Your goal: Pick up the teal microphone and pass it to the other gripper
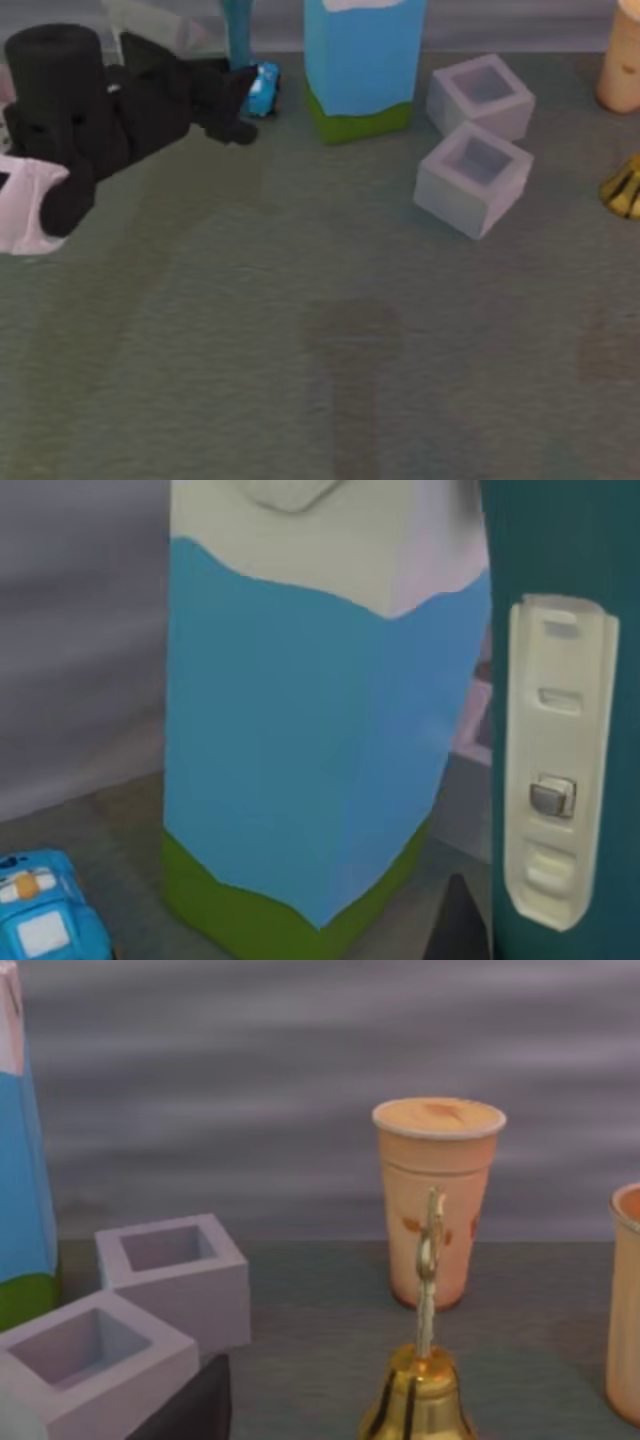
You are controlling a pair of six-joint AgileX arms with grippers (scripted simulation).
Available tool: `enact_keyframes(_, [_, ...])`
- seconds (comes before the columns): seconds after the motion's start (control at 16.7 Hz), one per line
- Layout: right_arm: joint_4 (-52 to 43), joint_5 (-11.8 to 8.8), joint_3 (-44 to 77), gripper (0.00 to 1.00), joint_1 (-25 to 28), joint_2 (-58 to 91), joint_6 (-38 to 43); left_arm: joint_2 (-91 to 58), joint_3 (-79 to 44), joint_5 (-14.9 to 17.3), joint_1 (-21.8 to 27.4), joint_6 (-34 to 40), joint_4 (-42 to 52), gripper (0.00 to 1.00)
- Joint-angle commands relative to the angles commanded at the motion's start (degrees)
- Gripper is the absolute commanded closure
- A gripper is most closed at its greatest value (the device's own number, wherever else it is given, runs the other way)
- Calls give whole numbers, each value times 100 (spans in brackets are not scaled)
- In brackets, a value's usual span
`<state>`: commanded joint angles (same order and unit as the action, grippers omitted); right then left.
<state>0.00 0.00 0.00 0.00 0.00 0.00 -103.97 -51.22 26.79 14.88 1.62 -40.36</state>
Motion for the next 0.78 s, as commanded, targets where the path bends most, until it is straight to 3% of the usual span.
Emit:
enact_keyframes(0.3, [0, 0, 0, 0, 0, 0, 0, 485, 340, 484, -59, -260, -1013, 100])
enact_keyframes(0.66, [0, 0, 0, 0, 0, 0, 0, 487, 326, 465, -12, -268, -1025, 100])
enact_keyframes(0.78, [0, 0, 0, 0, 0, 0, 0, 570, 387, 255, 187, -251, -1073, 100])
